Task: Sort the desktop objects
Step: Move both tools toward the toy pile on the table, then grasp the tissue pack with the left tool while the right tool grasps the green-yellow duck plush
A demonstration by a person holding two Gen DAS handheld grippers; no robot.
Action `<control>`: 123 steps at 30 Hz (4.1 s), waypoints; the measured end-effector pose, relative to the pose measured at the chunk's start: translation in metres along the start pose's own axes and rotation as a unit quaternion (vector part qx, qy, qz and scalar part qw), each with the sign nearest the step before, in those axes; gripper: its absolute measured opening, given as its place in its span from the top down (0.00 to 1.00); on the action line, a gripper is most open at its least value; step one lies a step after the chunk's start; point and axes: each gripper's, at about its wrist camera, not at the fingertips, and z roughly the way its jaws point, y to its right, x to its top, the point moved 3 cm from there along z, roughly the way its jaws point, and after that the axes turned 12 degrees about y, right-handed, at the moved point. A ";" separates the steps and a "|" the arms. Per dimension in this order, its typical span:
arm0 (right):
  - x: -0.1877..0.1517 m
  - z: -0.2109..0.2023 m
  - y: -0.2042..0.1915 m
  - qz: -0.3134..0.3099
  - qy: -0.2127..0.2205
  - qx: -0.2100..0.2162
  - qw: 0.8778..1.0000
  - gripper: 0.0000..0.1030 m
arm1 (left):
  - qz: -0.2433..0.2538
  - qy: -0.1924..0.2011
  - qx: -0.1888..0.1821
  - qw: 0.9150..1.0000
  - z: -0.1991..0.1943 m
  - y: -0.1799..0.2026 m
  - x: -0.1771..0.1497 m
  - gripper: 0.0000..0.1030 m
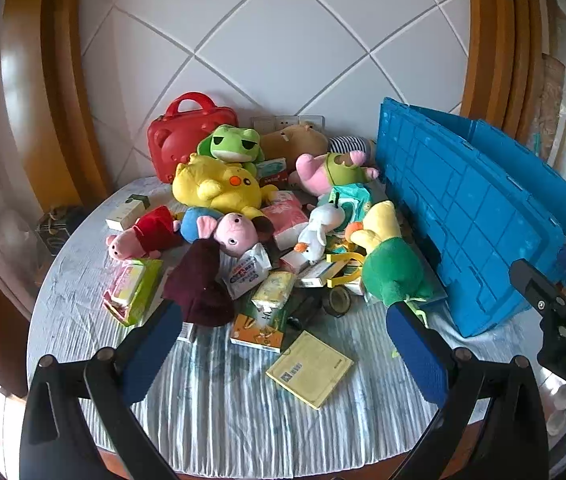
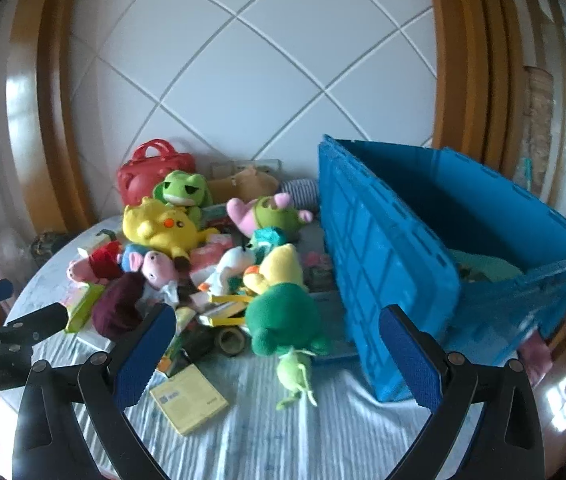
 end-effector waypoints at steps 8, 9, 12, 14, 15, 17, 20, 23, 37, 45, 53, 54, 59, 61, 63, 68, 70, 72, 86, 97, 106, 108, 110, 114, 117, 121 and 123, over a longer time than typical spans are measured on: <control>-0.006 -0.010 0.015 0.024 0.010 0.004 1.000 0.00 | 0.007 -0.026 -0.009 1.000 -0.001 0.009 0.005 0.00; -0.005 -0.012 0.015 0.021 0.005 0.001 1.000 0.00 | 0.004 -0.027 -0.012 1.000 -0.001 0.008 0.005 0.00; 0.000 -0.010 0.006 0.003 -0.010 -0.012 1.000 0.00 | -0.004 -0.030 -0.024 0.999 0.000 0.002 0.003 0.00; -0.001 -0.010 -0.005 -0.007 -0.014 -0.021 1.000 0.00 | -0.006 -0.029 -0.027 0.999 0.000 0.000 0.001 0.00; -0.001 -0.010 -0.008 -0.010 -0.016 -0.025 1.000 0.00 | -0.006 -0.029 -0.028 0.999 0.000 0.000 0.001 0.00; -0.001 -0.010 -0.005 -0.011 -0.019 -0.025 0.999 0.00 | -0.006 -0.028 -0.026 0.999 0.000 -0.001 0.000 0.00; -0.001 -0.011 -0.002 -0.011 -0.021 -0.026 0.999 0.00 | -0.004 -0.027 -0.024 0.999 0.000 -0.003 -0.002 0.00; 0.000 -0.011 -0.001 -0.011 -0.023 -0.024 0.999 0.00 | -0.004 -0.028 -0.021 0.999 0.000 -0.006 -0.003 0.00; -0.006 -0.006 -0.007 -0.011 -0.030 -0.009 0.999 0.00 | -0.011 -0.034 -0.004 0.999 0.004 -0.017 -0.010 0.00; -0.015 0.007 -0.008 -0.005 -0.055 0.001 0.998 0.00 | -0.024 -0.041 0.015 0.999 0.010 -0.024 -0.015 0.00; -0.019 0.019 -0.014 -0.015 -0.063 0.018 0.998 0.00 | -0.038 -0.080 0.025 0.996 0.021 -0.028 -0.024 0.00; -0.020 0.020 -0.015 -0.016 -0.065 0.021 0.998 0.00 | -0.040 -0.081 0.024 0.996 0.021 -0.028 -0.025 0.00; -0.024 0.026 -0.016 -0.018 -0.076 0.035 0.996 0.00 | -0.042 -0.083 0.017 0.996 0.024 -0.029 -0.029 0.00; -0.026 0.030 -0.015 -0.018 -0.080 0.040 0.996 0.00 | -0.043 -0.088 0.017 0.995 0.026 -0.030 -0.031 0.00; -0.028 0.034 -0.014 -0.021 -0.085 0.049 0.995 0.00 | -0.043 -0.094 0.023 0.994 0.031 -0.033 -0.034 0.00; -0.043 0.055 -0.020 -0.031 -0.115 0.077 0.990 0.00 | -0.041 -0.116 0.044 0.991 0.049 -0.047 -0.048 0.00; -0.053 0.066 -0.024 -0.035 -0.131 0.086 0.987 0.00 | -0.046 -0.122 0.045 0.990 0.057 -0.055 -0.058 0.00; -0.063 0.076 -0.027 -0.030 -0.146 0.090 0.985 0.00 | -0.046 -0.134 0.044 0.989 0.068 -0.064 -0.069 0.00; -0.110 0.151 -0.044 0.027 -0.219 0.008 0.975 0.00 | -0.005 -0.245 -0.015 0.969 0.181 -0.105 -0.113 0.01; -0.110 0.193 -0.023 0.026 -0.231 -0.055 0.971 0.00 | 0.028 -0.255 -0.054 0.965 0.258 -0.077 -0.102 0.01; -0.111 0.235 -0.002 0.029 -0.237 -0.050 0.970 0.00 | 0.048 -0.275 -0.059 0.958 0.310 -0.039 -0.111 0.01; -0.115 0.246 0.001 0.023 -0.245 -0.053 0.968 0.00 | 0.052 -0.280 -0.058 0.957 0.321 -0.032 -0.114 0.02; -0.119 0.255 0.003 0.022 -0.251 -0.050 0.967 0.00 | 0.052 -0.282 -0.052 0.956 0.329 -0.032 -0.117 0.07; -0.126 0.270 0.005 0.024 -0.256 -0.039 0.966 0.00 | 0.057 -0.284 -0.038 0.956 0.341 -0.031 -0.124 0.08; -0.130 0.282 0.007 0.019 -0.260 -0.040 0.965 0.00 | 0.064 -0.287 -0.029 0.955 0.349 -0.031 -0.128 0.08; -0.137 0.298 0.014 0.017 -0.264 -0.051 0.963 0.00 | 0.061 -0.273 -0.031 0.960 0.351 -0.028 -0.120 0.20; -0.141 0.305 0.021 0.008 -0.263 -0.071 0.962 0.00 | 0.060 -0.264 -0.045 0.962 0.347 -0.024 -0.114 0.48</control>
